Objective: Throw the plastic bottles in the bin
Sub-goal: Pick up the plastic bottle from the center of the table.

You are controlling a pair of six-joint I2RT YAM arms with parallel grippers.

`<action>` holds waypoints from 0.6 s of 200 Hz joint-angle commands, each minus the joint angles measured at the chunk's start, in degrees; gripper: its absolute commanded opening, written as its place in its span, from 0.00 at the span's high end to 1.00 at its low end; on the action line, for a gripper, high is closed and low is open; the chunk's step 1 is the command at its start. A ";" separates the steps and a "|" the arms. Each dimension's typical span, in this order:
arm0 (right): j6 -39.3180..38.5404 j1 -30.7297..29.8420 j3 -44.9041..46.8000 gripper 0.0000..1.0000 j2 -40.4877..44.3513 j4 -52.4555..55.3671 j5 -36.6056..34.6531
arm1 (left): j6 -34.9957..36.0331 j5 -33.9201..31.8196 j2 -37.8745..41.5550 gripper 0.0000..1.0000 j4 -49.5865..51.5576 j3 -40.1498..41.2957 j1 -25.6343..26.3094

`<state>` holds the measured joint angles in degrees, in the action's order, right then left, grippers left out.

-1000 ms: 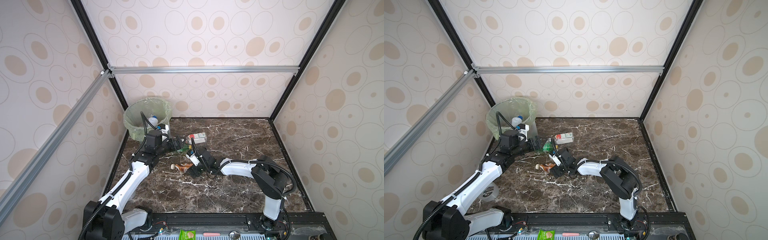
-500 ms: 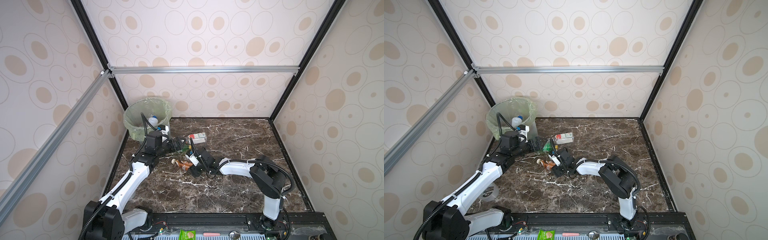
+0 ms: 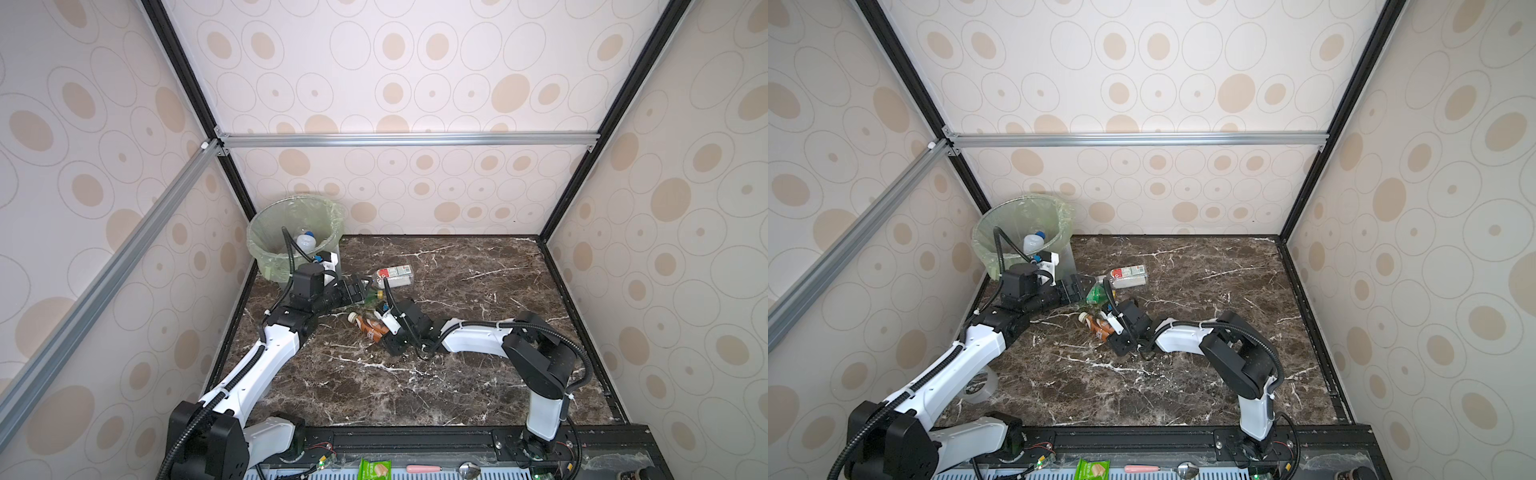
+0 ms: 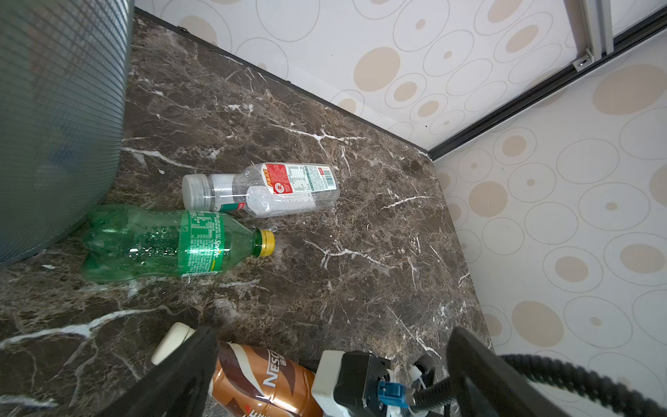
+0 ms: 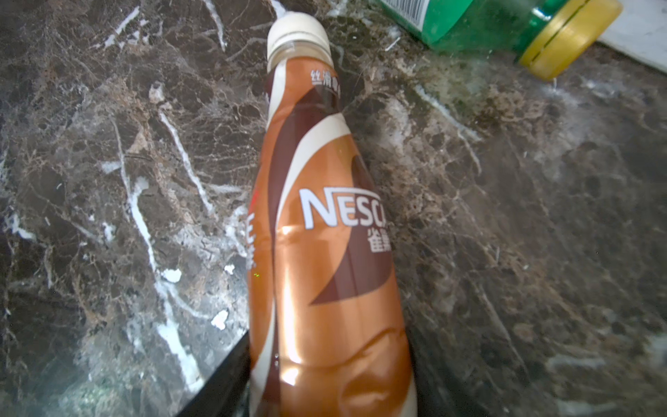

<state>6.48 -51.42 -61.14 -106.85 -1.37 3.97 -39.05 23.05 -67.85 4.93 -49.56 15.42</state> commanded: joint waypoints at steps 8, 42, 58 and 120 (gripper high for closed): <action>1.21 -0.40 1.74 0.45 4.53 1.36 -1.97 | -2.29 1.60 1.16 0.01 -2.58 0.68 -0.46; 1.87 -0.10 3.68 0.46 10.24 1.88 -3.93 | -6.42 5.24 0.50 0.01 -6.94 1.67 -0.45; 2.07 0.17 3.79 0.46 12.92 2.70 -5.19 | -9.19 7.04 0.10 0.01 -9.93 2.19 -0.39; 3.89 3.52 1.67 0.48 20.70 6.19 -8.95 | -14.68 6.79 -0.92 0.01 -15.61 -0.09 1.29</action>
<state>9.19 -49.36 -57.87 -88.82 2.66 -2.55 -49.50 28.69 -68.12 -5.23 -47.31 15.92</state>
